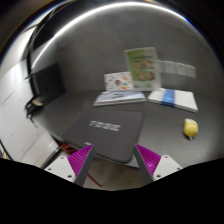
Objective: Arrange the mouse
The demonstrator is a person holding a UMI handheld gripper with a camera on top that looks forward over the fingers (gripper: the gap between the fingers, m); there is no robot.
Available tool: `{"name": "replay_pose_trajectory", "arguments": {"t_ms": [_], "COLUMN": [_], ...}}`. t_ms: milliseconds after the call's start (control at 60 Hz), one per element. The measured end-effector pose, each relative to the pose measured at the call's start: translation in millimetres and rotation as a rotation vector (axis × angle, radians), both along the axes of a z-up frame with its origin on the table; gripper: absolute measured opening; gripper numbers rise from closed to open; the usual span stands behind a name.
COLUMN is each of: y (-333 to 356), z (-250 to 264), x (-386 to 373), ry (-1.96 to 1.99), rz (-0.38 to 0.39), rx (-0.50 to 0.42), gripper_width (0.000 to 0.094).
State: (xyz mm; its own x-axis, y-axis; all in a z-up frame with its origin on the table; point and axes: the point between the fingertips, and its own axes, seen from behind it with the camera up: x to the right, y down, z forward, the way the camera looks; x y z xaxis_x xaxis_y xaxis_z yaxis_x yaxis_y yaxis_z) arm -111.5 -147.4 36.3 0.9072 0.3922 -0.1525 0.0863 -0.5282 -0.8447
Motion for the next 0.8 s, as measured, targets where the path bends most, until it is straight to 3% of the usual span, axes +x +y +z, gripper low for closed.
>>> {"name": "replay_pose_trajectory", "arguments": {"t_ms": [183, 317, 400, 683, 750, 800], "y": [30.1, 51.6, 74.6, 158.6, 167.7, 167.6], "z": [-21.1, -26.4, -28.6, -46.5, -48.0, -48.0], "x": [129.1, 199.7, 224.4, 259.4, 259.7, 258.5], "ry": [-0.125, -0.162, -0.160, -0.142, -0.144, -0.148], "rz": [-0.349, -0.492, -0.521, -0.490, -0.460, -0.447], "rx": [-0.012, 0.004, 0.012, -0.004, -0.006, -0.009], "gripper_width": [0.0819, 0.0821, 0.0823, 0.0809, 0.0789, 0.0719]}}
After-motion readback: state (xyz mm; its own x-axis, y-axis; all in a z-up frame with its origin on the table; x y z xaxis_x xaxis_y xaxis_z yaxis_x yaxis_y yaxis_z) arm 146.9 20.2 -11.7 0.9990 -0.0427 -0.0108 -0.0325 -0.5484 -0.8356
